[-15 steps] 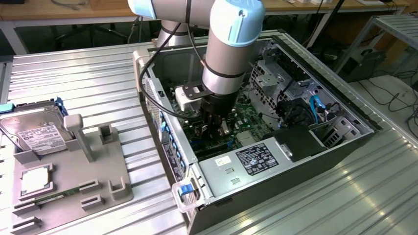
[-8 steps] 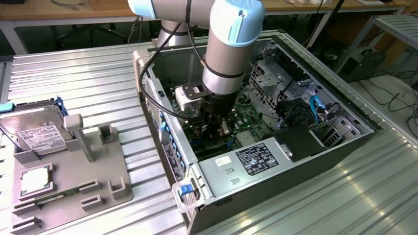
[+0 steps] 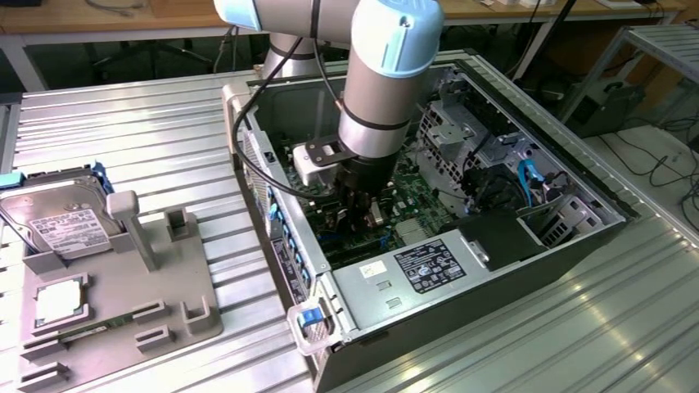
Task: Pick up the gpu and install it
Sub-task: 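Insert the gpu into the slot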
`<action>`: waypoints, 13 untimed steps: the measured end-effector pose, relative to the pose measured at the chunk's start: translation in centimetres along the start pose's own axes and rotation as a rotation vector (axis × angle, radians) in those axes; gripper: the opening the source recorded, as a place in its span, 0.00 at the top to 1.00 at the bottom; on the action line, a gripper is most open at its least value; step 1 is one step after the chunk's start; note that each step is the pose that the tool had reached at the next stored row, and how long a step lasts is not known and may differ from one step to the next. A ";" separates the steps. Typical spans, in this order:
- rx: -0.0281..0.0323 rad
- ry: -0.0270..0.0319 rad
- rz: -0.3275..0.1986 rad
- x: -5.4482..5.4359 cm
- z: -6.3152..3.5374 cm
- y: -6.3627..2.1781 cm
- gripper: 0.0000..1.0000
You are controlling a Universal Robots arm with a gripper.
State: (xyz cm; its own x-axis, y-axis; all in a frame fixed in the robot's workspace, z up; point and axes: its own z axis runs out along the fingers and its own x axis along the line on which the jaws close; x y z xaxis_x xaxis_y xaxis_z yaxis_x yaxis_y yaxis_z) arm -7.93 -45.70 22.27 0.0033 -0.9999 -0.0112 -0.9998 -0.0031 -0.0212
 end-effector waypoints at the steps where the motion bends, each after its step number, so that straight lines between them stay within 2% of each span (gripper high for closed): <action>1: 0.0000 0.0000 0.000 0.0 0.00 0.00 0.72; 4: 0.0001 0.0000 0.000 0.0 0.00 0.00 0.71; 5: 0.0000 0.0002 0.000 0.0 -0.01 0.00 0.65; 10: 0.0000 0.0002 0.000 0.0 -0.01 0.00 0.64; 11: -0.0001 0.0002 0.000 0.0 -0.01 0.00 0.57; 13: 0.0000 0.0002 0.000 0.0 -0.03 0.00 0.57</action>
State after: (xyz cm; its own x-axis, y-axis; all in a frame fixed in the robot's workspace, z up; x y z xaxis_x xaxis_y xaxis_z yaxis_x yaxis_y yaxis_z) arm -7.93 -45.70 22.30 0.0033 -0.9999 -0.0109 -0.9998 -0.0030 -0.0211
